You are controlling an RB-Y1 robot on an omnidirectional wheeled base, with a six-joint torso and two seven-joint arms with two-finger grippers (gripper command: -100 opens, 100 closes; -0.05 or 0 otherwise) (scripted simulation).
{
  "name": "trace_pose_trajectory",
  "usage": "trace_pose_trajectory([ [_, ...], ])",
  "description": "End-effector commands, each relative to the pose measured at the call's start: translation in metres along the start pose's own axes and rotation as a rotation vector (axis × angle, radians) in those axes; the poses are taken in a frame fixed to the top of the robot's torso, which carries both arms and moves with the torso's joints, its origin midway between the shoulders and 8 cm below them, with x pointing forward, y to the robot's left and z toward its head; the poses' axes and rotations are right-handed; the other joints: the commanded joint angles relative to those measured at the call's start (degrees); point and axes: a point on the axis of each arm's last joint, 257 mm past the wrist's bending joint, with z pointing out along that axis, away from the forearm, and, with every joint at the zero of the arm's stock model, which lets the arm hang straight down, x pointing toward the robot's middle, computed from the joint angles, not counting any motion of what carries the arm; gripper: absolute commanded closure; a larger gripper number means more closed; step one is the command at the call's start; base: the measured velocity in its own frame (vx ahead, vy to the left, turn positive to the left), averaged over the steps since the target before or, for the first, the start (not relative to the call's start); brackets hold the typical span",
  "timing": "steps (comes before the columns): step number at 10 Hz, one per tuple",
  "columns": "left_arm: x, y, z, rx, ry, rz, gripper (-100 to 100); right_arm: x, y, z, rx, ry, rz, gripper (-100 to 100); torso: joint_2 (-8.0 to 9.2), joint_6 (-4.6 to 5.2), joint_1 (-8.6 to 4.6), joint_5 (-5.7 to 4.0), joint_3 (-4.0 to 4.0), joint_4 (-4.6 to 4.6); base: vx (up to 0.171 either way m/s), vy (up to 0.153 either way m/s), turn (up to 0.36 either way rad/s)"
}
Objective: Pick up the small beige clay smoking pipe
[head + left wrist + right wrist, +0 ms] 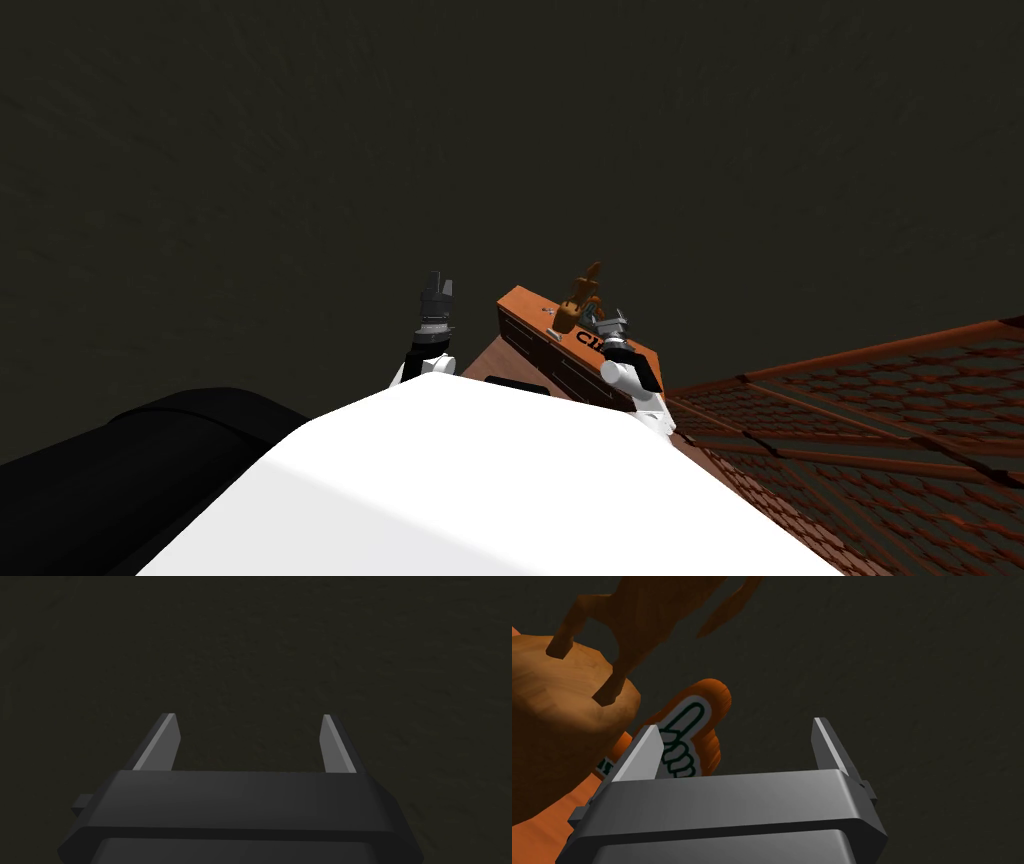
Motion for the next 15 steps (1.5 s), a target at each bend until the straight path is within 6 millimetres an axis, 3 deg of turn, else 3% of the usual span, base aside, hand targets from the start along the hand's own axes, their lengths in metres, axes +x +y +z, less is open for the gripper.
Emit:
trace_pose_trajectory([
  [1,0.0,0.0,0.0,0.0,0.0,0.0,0,-0.023,-0.01,0.005,0.044,-0.053,0.075,-100,0.0,0.0,0.0,0.0,0.0,0.0,-0.001,-0.021,0.059],
  [5,0.0,0.0,0.0,0.0,0.0,0.0,0,-0.059,-0.033,0.013,0.138,-0.151,0.208,-100,-0.02,0.0,-0.02,0.0,-0.01,0.0,0.004,-0.023,0.052],
  [7,0.0,0.0,0.0,0.0,0.0,0.0,0,-0.074,-0.044,0.009,0.161,-0.183,0.21,-100,-0.01,0.01,-0.02,0.0,-0.01,0.0,0.002,-0.015,0.016],
  [12,0.0,0.0,0.0,0.0,0.0,0.0,0,-0.119,-0.074,0.012,0.254,-0.323,0.418,-100,-0.02,0.01,0.0,0.0,-0.01,0.0,0.004,-0.017,0.055],
  [13,0.0,0.0,0.0,0.0,0.0,0.0,0,-0.132,-0.086,0.004,0.281,-0.361,0.423,-100,-0.03,-0.01,0.0,0.01,-0.02,0.0,0.006,-0.016,0.039],
  [15,0.0,0.0,0.0,0.0,0.0,0.0,0,-0.136,-0.093,0.006,0.306,-0.389,0.493,-100,-0.01,0.01,0.05,0.01,-0.01,0.0,0.005,-0.006,0.019],
])
